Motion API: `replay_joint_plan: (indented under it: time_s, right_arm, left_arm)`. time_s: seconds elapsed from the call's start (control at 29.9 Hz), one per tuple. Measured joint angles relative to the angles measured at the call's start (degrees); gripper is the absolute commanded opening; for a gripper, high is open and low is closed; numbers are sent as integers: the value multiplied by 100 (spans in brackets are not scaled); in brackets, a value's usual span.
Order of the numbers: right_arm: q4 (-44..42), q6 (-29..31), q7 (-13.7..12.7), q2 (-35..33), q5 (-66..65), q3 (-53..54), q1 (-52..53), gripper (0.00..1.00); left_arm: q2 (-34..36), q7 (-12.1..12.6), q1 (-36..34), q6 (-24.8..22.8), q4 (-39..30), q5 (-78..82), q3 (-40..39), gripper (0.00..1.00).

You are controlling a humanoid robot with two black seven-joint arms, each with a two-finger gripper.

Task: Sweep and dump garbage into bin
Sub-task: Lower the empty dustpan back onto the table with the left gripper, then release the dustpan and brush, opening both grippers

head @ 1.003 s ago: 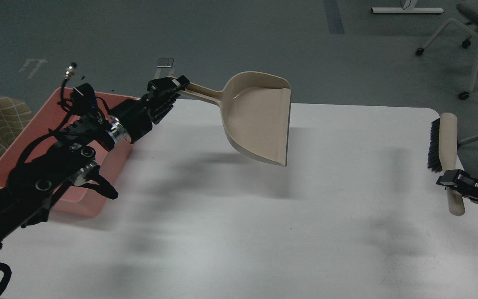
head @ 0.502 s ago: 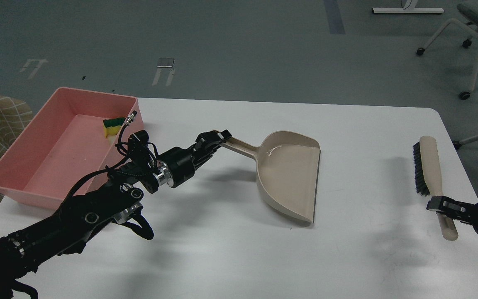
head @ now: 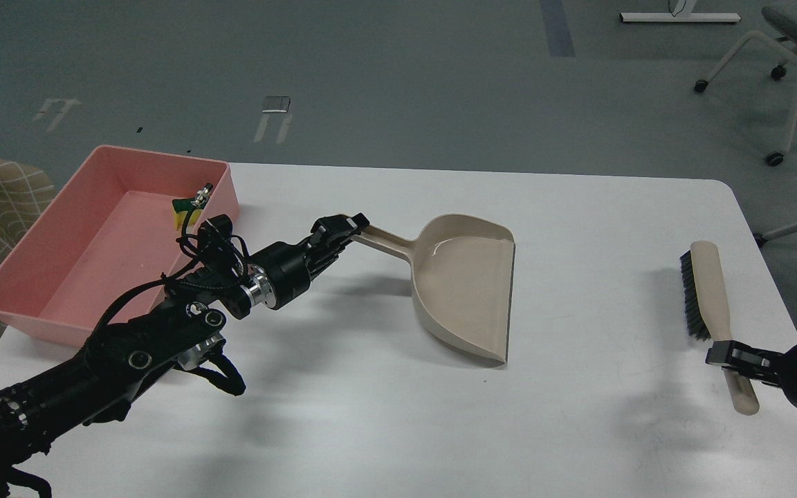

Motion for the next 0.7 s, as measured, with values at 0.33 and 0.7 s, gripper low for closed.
replay_joint_plan:
  time_s: [0.33, 0.7]
  right_arm:
    - [-1, 0, 0, 31, 0, 22, 46, 43]
    - [2, 0, 5, 260, 0, 198, 100, 70]
  left_arm:
    - [68, -29, -1, 22, -10, -5, -13, 81]
    - [394, -17, -36, -55, -76, -239, -6, 98]
